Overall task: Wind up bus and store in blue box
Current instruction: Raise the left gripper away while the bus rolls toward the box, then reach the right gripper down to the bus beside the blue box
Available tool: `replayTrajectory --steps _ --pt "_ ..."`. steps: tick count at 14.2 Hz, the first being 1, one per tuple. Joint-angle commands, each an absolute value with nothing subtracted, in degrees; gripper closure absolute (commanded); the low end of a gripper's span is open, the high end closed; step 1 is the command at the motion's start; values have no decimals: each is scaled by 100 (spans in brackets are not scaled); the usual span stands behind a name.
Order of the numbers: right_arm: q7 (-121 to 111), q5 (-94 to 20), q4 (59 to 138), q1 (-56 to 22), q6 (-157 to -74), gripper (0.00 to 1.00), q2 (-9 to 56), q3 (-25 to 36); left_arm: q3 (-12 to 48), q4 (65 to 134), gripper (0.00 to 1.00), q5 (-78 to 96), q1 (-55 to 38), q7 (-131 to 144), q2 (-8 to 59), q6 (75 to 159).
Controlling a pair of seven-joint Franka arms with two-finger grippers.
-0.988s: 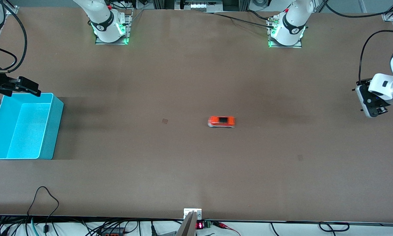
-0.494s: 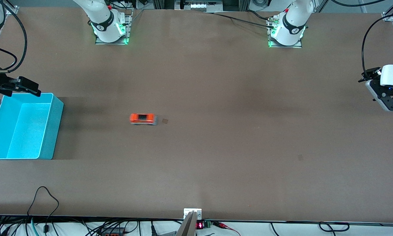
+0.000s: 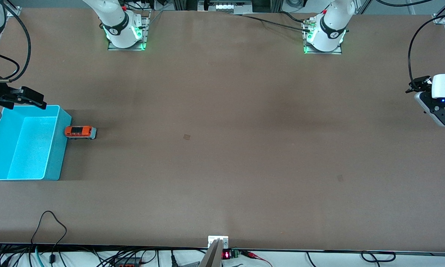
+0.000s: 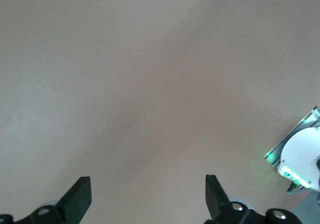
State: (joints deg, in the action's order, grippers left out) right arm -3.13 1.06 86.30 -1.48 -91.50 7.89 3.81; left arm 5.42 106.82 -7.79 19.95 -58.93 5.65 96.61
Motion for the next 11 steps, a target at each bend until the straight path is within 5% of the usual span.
replayTrajectory --steps 1,9,11 --pt "-325 62 8534 -132 -9132 0 826 360 589 10285 0 -547 1969 -4909 571 9064" --pt "-343 18 8683 -290 -9264 0 905 308 2011 9256 0 -343 1925 -1443 624 8103" --pt "-343 18 9234 -264 -9368 0 827 308 2214 8870 0 -351 1881 -1065 781 8104"
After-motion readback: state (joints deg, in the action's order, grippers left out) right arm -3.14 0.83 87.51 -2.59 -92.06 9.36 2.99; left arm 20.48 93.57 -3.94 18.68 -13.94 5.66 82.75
